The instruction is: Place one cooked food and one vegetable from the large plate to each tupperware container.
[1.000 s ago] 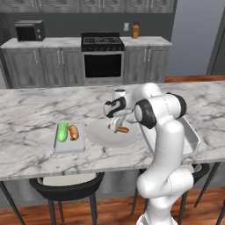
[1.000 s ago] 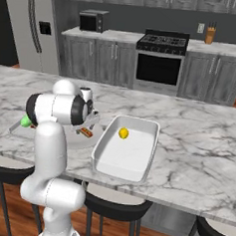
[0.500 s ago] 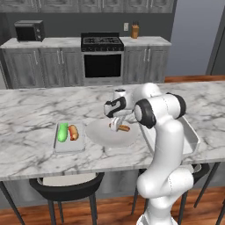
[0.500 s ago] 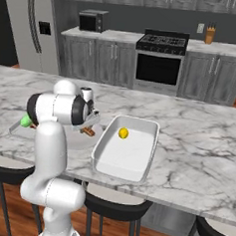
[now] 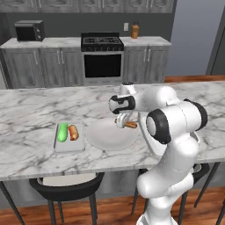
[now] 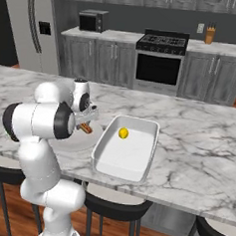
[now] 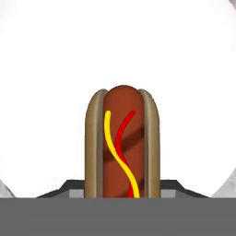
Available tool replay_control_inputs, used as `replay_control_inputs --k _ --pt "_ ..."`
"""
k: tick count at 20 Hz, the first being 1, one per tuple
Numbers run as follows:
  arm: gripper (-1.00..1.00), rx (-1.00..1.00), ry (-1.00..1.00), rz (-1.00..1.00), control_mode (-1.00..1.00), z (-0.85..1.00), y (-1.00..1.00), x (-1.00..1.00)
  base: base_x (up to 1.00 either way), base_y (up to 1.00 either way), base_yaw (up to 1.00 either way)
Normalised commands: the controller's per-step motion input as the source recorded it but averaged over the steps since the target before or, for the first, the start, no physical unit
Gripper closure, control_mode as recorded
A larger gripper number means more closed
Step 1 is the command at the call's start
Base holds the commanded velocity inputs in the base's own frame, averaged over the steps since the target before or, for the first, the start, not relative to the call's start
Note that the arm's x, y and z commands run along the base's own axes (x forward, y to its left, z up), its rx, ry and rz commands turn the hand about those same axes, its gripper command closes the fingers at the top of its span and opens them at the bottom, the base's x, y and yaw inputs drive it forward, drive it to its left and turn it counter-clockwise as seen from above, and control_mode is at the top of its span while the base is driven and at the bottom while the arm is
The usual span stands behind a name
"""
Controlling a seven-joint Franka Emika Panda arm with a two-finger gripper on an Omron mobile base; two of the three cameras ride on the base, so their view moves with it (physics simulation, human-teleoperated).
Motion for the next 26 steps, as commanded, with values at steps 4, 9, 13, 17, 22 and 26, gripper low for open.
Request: replay_control_inputs --k 4,9,13,17,22,26 --pt "1.0 0.0 -0.11 -0.09 -1.0 0.78 -0.59 -0.82 0.0 0.0 0.0" --pt "1.0 0.0 -0.03 -0.18 -1.0 0.24 -1.0 -0.65 0.0 0.0 0.0" --pt "1.0 0.0 0.0 -0.29 -1.0 0.09 -0.96 -0.12 0.0 0.0 0.0" --pt "1.0 0.0 0.03 -0.35 -1.0 0.02 -0.83 0.04 0.0 0.0 0.0" --pt "1.0 0.0 0.02 -0.33 -1.0 0.0 -0.72 0.3 0.0 0.0 0.0" --pt "1.0 0.03 0.0 -0.33 -1.0 0.01 -0.44 0.38 0.0 0.0 0.0"
